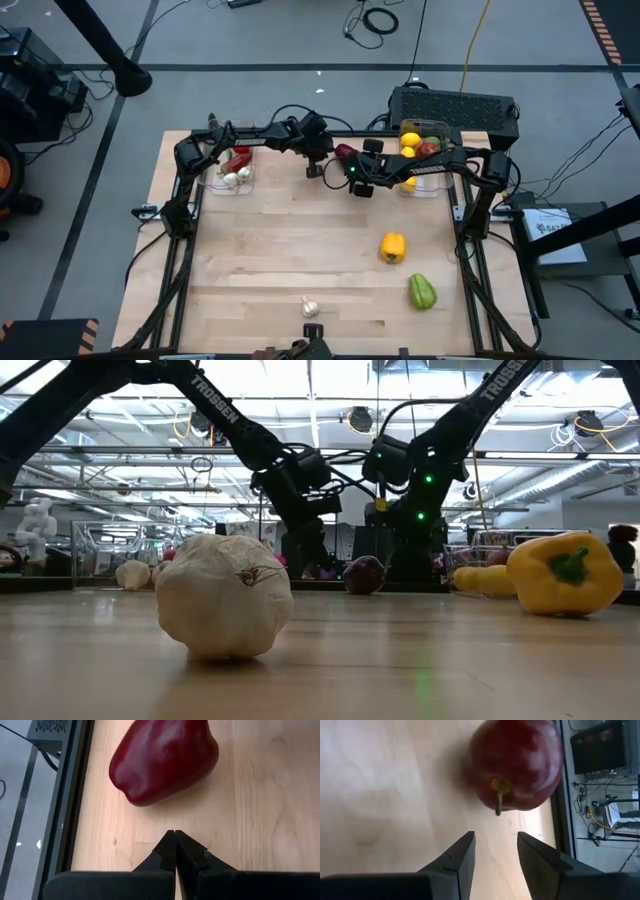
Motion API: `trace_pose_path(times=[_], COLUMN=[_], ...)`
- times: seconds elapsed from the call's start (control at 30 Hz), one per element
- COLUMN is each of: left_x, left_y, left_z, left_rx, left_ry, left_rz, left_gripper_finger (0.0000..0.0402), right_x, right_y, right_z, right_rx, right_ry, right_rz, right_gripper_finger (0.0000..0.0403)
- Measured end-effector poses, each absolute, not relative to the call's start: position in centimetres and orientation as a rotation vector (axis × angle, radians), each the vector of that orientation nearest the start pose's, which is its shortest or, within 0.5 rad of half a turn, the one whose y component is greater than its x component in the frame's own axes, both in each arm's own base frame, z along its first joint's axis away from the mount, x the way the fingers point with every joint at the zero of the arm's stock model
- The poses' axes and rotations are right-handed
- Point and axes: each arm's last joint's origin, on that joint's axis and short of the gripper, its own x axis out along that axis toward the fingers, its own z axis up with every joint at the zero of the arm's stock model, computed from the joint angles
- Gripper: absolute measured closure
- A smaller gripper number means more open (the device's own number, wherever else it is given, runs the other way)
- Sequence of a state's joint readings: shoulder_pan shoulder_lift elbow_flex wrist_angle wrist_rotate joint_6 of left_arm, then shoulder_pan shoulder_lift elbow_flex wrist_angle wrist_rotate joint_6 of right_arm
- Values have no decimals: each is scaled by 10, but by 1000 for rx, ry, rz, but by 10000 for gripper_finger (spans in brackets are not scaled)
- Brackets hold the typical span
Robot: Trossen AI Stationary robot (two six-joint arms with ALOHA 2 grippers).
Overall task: Sort produce into baskets
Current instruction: Put the apple into the right transparent bin
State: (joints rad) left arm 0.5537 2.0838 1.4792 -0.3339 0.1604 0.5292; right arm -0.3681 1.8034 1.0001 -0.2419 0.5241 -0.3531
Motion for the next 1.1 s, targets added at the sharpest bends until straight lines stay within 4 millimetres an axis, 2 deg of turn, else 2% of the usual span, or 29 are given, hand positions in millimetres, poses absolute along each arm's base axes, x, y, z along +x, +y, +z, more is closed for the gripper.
trace_pose_path(times=[0.27, 0.67, 0.93, 1.1], left_x=[382, 387, 392, 393], left_y=[230, 229, 225, 224], left_z=[167, 158, 160, 160], left_rx=[174, 181, 197, 202], left_ry=[908, 896, 867, 860], left_rz=[129, 121, 112, 110], left_gripper_finger=[400, 400, 400, 400], right_x=[313, 311, 311, 311], right_y=[-145, -153, -157, -157], right_z=[146, 147, 147, 148], right_rx=[-313, -265, -245, -257], right_ry=[1150, 1117, 1094, 1091], right_rz=[-580, -572, -542, -540], right_gripper_finger=[264, 265, 301, 307])
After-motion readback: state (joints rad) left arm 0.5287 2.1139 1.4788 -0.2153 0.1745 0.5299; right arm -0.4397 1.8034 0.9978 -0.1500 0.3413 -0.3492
